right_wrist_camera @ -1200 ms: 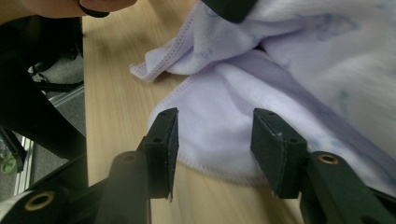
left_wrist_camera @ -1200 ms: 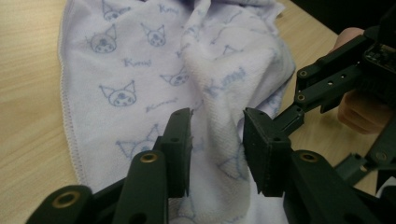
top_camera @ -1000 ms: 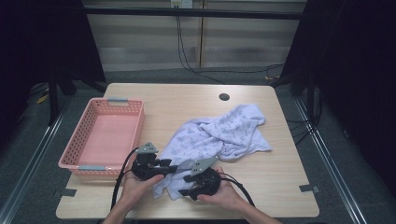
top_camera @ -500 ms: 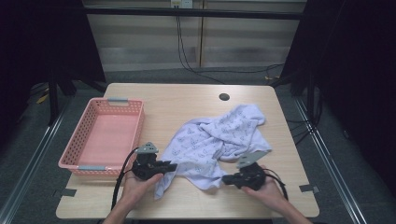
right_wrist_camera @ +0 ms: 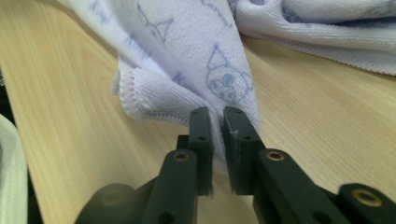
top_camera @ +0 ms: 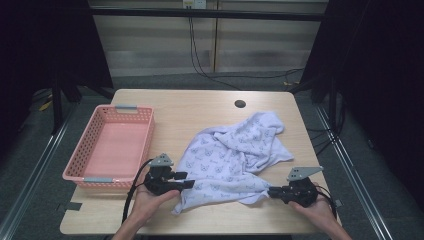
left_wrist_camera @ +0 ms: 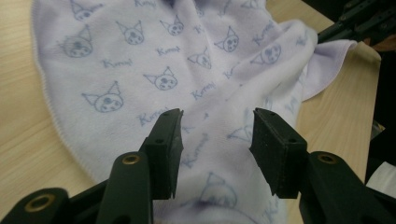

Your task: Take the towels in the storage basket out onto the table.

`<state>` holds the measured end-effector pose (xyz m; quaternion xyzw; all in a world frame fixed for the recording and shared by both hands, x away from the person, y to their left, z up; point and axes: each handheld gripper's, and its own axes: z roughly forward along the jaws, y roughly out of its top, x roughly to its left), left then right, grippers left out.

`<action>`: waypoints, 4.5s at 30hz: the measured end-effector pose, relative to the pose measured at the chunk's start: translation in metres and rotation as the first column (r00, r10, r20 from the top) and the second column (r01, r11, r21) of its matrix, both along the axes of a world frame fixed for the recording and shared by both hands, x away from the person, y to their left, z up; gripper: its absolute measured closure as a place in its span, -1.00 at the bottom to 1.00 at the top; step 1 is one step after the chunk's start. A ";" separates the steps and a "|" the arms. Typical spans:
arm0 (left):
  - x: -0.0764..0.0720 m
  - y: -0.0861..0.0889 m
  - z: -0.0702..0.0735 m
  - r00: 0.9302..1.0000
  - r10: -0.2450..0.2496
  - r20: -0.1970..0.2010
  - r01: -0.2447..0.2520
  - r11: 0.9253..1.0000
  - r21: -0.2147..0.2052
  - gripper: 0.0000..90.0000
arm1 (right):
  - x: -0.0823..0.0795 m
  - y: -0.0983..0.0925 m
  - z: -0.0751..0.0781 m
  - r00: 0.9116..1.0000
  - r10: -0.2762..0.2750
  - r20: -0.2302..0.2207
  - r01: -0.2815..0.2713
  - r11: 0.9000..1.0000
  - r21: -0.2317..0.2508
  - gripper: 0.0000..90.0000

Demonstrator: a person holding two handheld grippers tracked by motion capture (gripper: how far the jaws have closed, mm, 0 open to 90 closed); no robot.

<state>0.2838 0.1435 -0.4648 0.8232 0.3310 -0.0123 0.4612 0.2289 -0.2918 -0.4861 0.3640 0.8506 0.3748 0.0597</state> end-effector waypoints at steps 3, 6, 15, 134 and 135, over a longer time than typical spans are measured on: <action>-0.015 0.007 0.007 1.000 -0.027 0.016 0.027 1.000 -0.013 0.18 | -0.005 -0.001 0.003 1.000 0.003 0.001 -0.003 1.000 0.014 0.56; -0.033 0.011 0.005 0.993 -0.113 0.018 0.113 0.994 0.008 0.37 | -0.010 -0.002 0.009 1.000 0.000 0.017 -0.001 0.999 0.054 0.56; -0.047 0.020 -0.019 0.988 -0.141 -0.059 0.145 0.986 0.077 0.19 | -0.019 0.021 0.000 0.994 0.106 -0.029 -0.104 0.993 0.050 0.29; -0.008 0.044 0.102 0.983 0.032 0.179 0.008 0.976 -0.215 0.92 | 0.004 -0.040 0.126 0.946 -0.144 0.289 0.036 0.937 0.348 0.97; -0.014 0.045 0.093 0.987 0.026 0.161 0.010 0.976 -0.217 0.92 | -0.003 -0.040 0.113 0.954 -0.144 0.262 0.042 0.933 0.357 0.97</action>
